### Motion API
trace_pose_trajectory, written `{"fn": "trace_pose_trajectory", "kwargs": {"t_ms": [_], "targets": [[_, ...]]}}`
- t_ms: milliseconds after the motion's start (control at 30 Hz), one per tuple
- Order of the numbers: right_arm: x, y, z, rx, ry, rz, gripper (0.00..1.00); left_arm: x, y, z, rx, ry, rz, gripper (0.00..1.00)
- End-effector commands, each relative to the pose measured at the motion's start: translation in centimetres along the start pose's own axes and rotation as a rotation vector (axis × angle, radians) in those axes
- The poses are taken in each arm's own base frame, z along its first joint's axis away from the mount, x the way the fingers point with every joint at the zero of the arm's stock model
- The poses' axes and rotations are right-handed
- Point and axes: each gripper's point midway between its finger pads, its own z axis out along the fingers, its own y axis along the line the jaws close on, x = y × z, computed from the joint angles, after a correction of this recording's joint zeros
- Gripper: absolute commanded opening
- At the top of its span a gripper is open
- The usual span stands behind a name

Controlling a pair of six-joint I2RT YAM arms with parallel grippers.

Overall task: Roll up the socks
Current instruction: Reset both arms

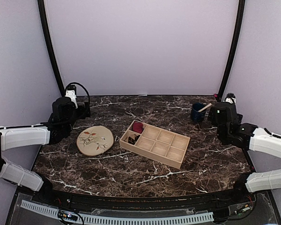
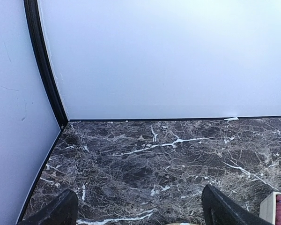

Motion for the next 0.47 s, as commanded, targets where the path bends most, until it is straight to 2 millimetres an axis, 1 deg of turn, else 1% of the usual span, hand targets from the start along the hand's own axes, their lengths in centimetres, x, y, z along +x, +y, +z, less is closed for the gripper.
{"fn": "trace_pose_trajectory", "kwargs": {"t_ms": [0, 200, 333, 433], "targets": [[-0.5, -2.9, 0.0, 0.186, -0.043, 0.090, 0.99, -1.7, 1.1, 0.2, -0.047, -0.102, -0.013, 0.95], [0.4, -2.9, 0.4, 0.236, -0.029, 0.081, 0.99, -1.0, 2.0, 0.2, -0.071, -0.106, -0.001, 0.97], [0.5, -2.5, 0.5, 0.207, -0.035, 0.062, 0.99, -1.0, 2.2, 0.2, -0.078, -0.108, 0.008, 0.97], [0.5, -2.5, 0.4, 0.189, -0.042, 0.079, 0.99, -1.0, 2.2, 0.2, -0.080, -0.108, 0.008, 0.97]]}}
